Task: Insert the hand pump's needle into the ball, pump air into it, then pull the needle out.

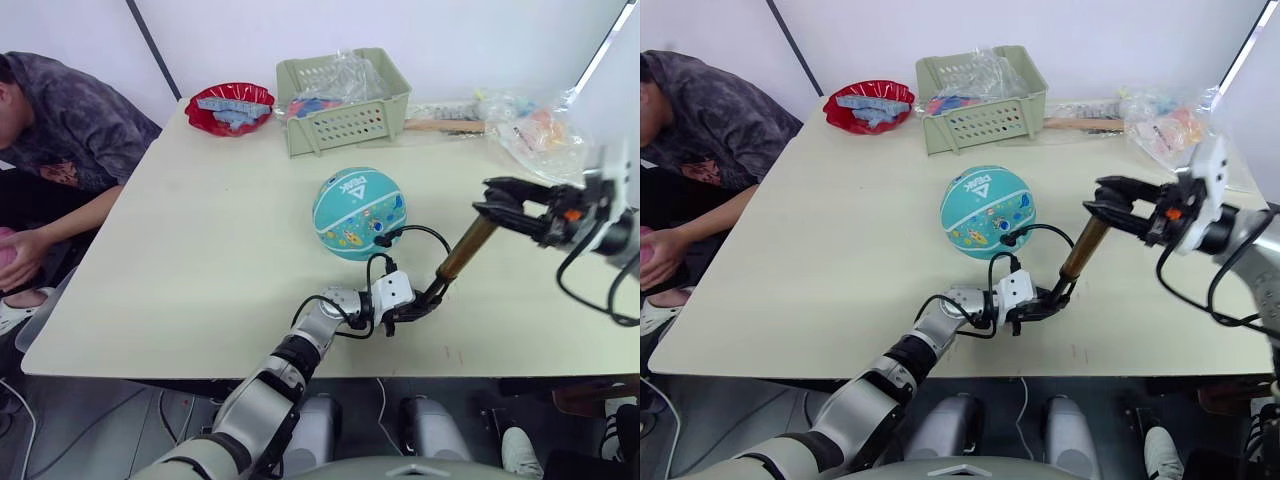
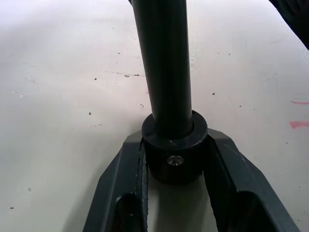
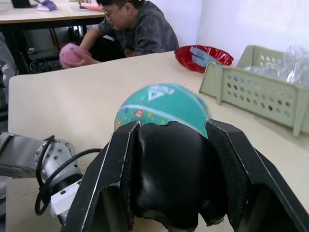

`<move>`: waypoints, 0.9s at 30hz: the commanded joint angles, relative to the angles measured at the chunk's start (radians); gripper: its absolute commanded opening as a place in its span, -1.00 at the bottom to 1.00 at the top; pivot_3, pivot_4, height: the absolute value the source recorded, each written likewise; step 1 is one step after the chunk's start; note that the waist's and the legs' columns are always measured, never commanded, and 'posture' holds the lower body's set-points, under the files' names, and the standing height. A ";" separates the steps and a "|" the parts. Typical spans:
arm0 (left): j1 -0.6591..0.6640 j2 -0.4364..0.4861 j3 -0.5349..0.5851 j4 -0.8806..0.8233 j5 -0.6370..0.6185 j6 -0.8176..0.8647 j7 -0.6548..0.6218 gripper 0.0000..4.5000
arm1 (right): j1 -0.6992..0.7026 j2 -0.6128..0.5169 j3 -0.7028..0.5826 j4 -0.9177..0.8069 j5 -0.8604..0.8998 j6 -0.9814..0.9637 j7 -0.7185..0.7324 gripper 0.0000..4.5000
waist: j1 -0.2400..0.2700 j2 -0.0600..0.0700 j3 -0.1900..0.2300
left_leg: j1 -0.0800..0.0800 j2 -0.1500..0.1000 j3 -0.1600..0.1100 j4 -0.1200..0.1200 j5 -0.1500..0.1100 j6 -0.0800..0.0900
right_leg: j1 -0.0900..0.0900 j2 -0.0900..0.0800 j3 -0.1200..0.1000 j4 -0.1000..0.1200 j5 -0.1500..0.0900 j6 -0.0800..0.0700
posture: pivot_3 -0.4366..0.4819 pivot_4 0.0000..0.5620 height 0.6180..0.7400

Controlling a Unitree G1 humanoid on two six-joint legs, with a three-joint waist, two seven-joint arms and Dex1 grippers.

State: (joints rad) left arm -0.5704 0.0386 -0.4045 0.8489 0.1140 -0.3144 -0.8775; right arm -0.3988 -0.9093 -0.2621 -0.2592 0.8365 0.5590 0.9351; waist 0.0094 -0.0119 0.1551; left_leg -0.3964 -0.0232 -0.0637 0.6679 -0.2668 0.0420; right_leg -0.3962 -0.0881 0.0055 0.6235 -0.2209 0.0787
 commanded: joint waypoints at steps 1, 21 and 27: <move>0.044 0.036 -0.037 0.089 0.061 0.035 -0.007 -0.49 | -0.063 -0.043 -0.118 -0.020 0.025 0.005 -0.025 -0.23 | 0.001 0.000 0.000 | 0.000 0.000 0.000 0.000 0.000 0.000 | 0.000 0.000 0.000 0.000 0.000 0.000 | -0.05 -0.47 1.00; 0.051 0.036 -0.039 0.088 0.067 0.030 0.002 -0.49 | 0.256 0.188 0.235 -0.011 -0.366 -0.286 -0.090 -0.23 | -0.001 -0.014 -0.013 | 0.005 0.003 -0.001 0.000 0.000 0.000 | 0.004 0.003 -0.002 0.000 0.000 0.000 | -0.05 -0.47 1.00; 0.056 0.041 -0.038 0.083 0.067 0.030 0.002 -0.49 | 0.325 0.280 0.327 0.075 -0.495 -0.421 -0.112 -0.23 | -0.003 -0.015 -0.015 | 0.007 0.003 -0.001 0.000 0.000 0.000 | 0.004 0.003 -0.001 0.000 0.000 0.000 | -0.05 -0.47 1.00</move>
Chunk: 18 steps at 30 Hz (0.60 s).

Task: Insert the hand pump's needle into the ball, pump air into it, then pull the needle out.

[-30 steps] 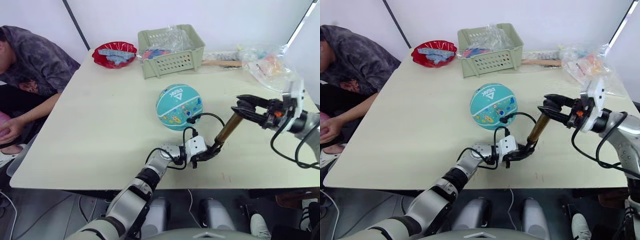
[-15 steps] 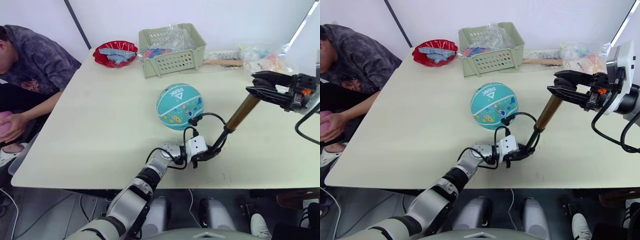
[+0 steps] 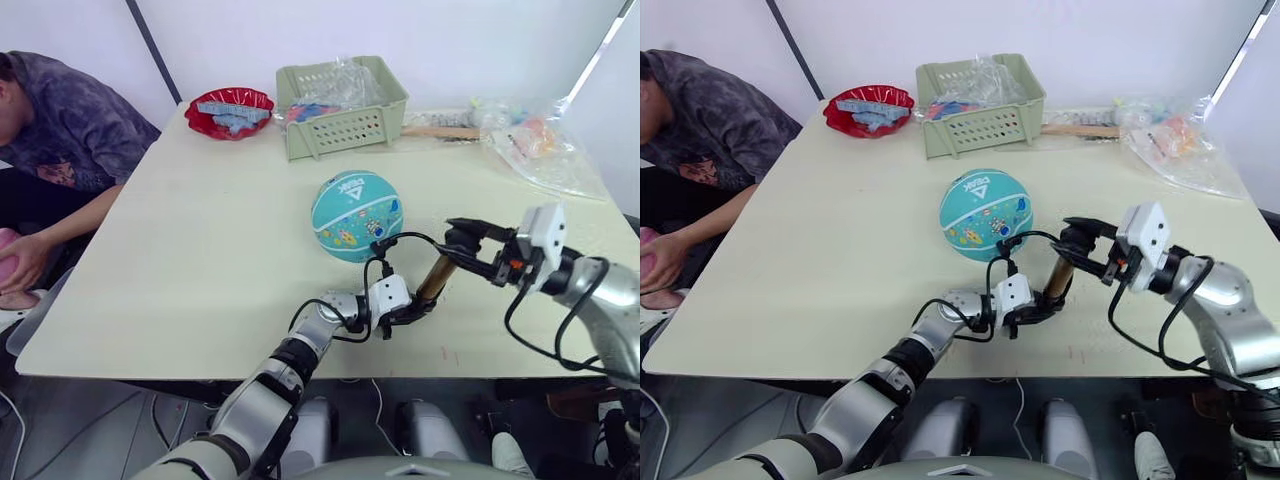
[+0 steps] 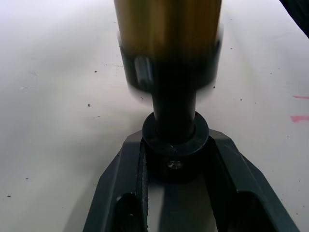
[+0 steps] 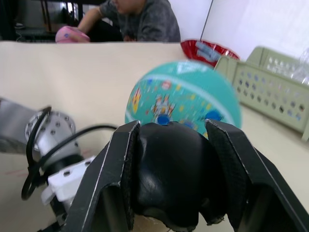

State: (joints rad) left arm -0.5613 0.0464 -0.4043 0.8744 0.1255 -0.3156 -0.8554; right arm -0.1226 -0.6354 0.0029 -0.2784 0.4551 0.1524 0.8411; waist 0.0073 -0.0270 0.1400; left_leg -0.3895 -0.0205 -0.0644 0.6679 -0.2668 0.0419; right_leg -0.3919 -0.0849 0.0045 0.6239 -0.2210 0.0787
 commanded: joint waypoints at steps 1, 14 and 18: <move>0.048 0.033 -0.038 0.057 0.055 0.032 -0.020 -0.49 | 0.052 0.013 0.062 0.094 -0.116 -0.017 -0.021 -0.23 | -0.002 0.001 -0.001 | 0.001 0.000 0.000 0.000 0.000 0.000 | 0.000 0.000 0.000 0.000 0.000 0.000 | -0.05 -0.47 1.00; 0.041 0.028 -0.038 0.073 0.056 0.028 -0.021 -0.49 | -0.097 -0.099 -0.156 -0.032 0.134 0.139 0.034 -0.23 | -0.001 0.008 0.008 | 0.005 -0.001 0.001 -0.002 0.000 0.000 | 0.006 -0.002 0.001 0.000 -0.002 -0.003 | -0.05 -0.47 1.00; 0.036 0.025 -0.037 0.081 0.057 0.025 -0.024 -0.49 | -0.188 -0.172 -0.246 -0.044 0.248 0.241 0.036 -0.23 | 0.006 0.012 0.011 | 0.000 -0.002 0.001 -0.002 0.000 0.000 | 0.001 -0.003 0.001 0.000 0.000 0.000 | -0.05 -0.47 1.00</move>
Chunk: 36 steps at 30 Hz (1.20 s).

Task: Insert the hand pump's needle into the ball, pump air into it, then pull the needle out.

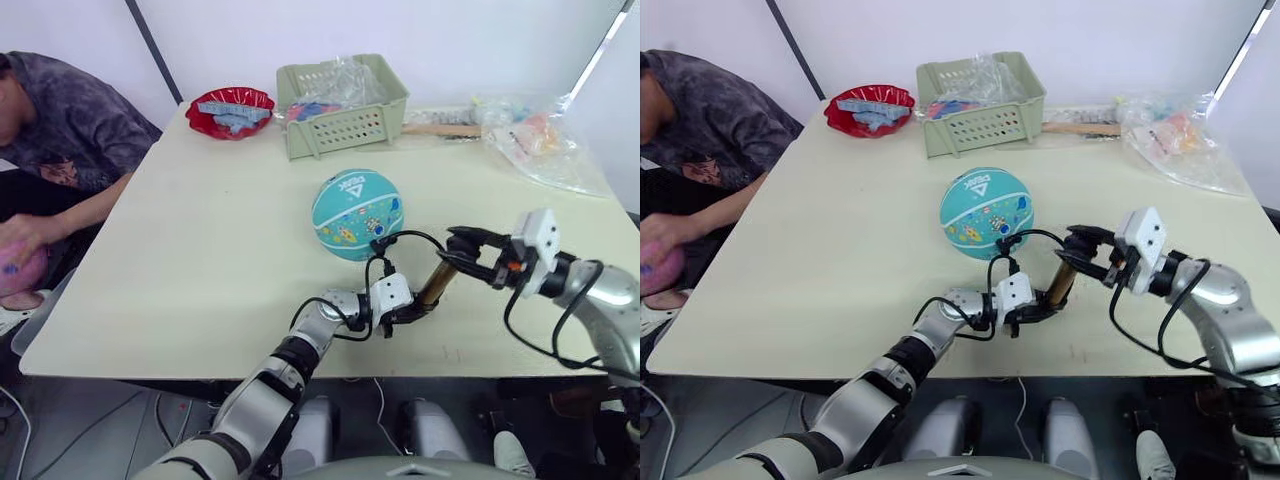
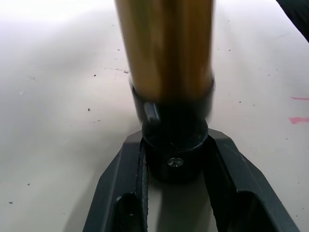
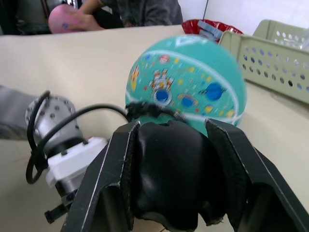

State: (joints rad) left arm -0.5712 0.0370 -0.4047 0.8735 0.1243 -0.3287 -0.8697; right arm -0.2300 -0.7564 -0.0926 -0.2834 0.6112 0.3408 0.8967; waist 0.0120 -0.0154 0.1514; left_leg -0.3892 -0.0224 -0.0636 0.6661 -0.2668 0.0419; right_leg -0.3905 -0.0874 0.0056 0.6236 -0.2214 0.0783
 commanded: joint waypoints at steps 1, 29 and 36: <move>0.045 0.033 -0.036 0.083 0.059 0.037 -0.009 -0.49 | -0.105 -0.071 -0.176 -0.039 0.119 0.076 -0.020 -0.23 | 0.001 0.000 0.000 | -0.004 0.000 -0.001 0.000 0.000 0.000 | -0.004 0.000 -0.001 0.000 0.000 0.000 | -0.05 -0.47 1.00; 0.051 0.038 -0.039 0.076 0.062 0.036 -0.014 -0.49 | -0.035 -0.042 -0.053 -0.106 0.050 0.083 -0.002 -0.23 | -0.003 -0.007 -0.004 | -0.005 0.001 -0.001 0.002 0.000 0.000 | -0.004 0.001 -0.002 0.000 0.000 0.000 | -0.05 -0.47 1.00; 0.052 0.032 -0.041 0.072 0.064 0.034 -0.012 -0.49 | 0.074 0.076 0.084 0.018 -0.099 -0.059 0.013 -0.23 | -0.006 -0.007 -0.009 | -0.003 0.001 -0.001 0.001 0.000 0.000 | -0.003 0.002 -0.001 0.000 0.000 0.000 | -0.05 -0.47 1.00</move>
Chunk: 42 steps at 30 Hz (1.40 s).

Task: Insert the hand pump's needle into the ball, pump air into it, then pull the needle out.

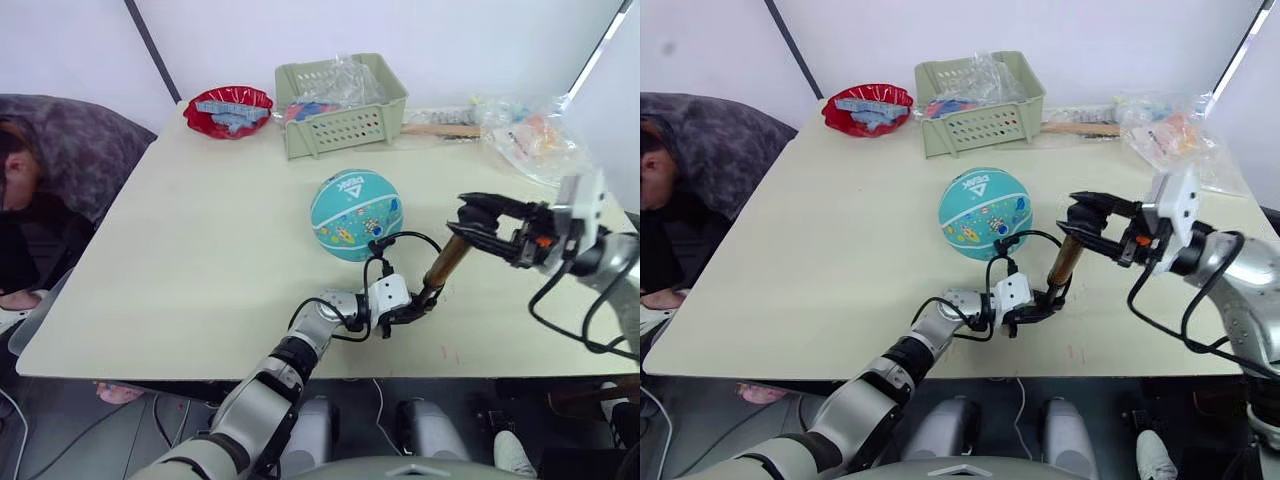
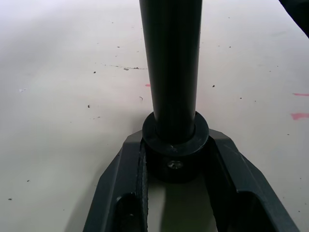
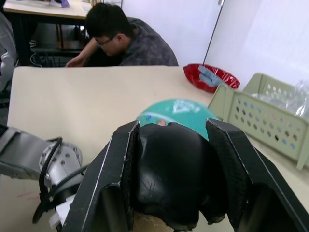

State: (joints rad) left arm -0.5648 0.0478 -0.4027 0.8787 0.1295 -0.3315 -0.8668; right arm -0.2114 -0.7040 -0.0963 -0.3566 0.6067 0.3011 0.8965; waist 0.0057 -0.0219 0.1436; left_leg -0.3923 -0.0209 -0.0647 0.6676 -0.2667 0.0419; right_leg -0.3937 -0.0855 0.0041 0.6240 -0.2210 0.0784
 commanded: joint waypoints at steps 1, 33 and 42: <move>0.045 0.021 -0.043 0.067 0.059 0.037 -0.015 -0.49 | 0.063 0.040 0.096 0.111 -0.107 -0.034 0.010 -0.23 | 0.000 -0.001 -0.001 | 0.001 0.000 0.000 0.000 0.000 0.000 | 0.000 0.000 0.000 0.000 0.000 0.000 | -0.05 -0.47 1.00; 0.032 -0.036 -0.043 0.095 0.054 0.015 -0.009 -0.49 | -0.165 -0.276 -0.307 0.013 0.207 0.257 0.015 -0.23 | 0.017 0.010 0.007 | -0.006 -0.005 0.000 0.001 0.000 0.000 | -0.002 -0.005 -0.001 -0.001 0.000 0.001 | -0.05 -0.47 1.00; 0.023 -0.048 -0.049 0.123 0.063 -0.009 -0.011 -0.49 | -0.231 -0.339 -0.335 0.005 0.263 0.315 0.014 -0.23 | 0.027 0.010 0.007 | -0.006 -0.005 0.000 0.001 0.000 0.000 | -0.002 -0.006 -0.001 -0.001 0.000 0.001 | -0.05 -0.47 1.00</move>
State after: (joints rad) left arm -0.5827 -0.0090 -0.4017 0.9184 0.1299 -0.3619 -0.8588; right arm -0.4042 -1.0165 -0.3456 -0.3370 0.8764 0.6322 0.9374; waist 0.0323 -0.0117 0.1508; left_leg -0.3988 -0.0262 -0.0648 0.6688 -0.2667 0.0419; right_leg -0.3957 -0.0916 0.0032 0.6226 -0.2210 0.0791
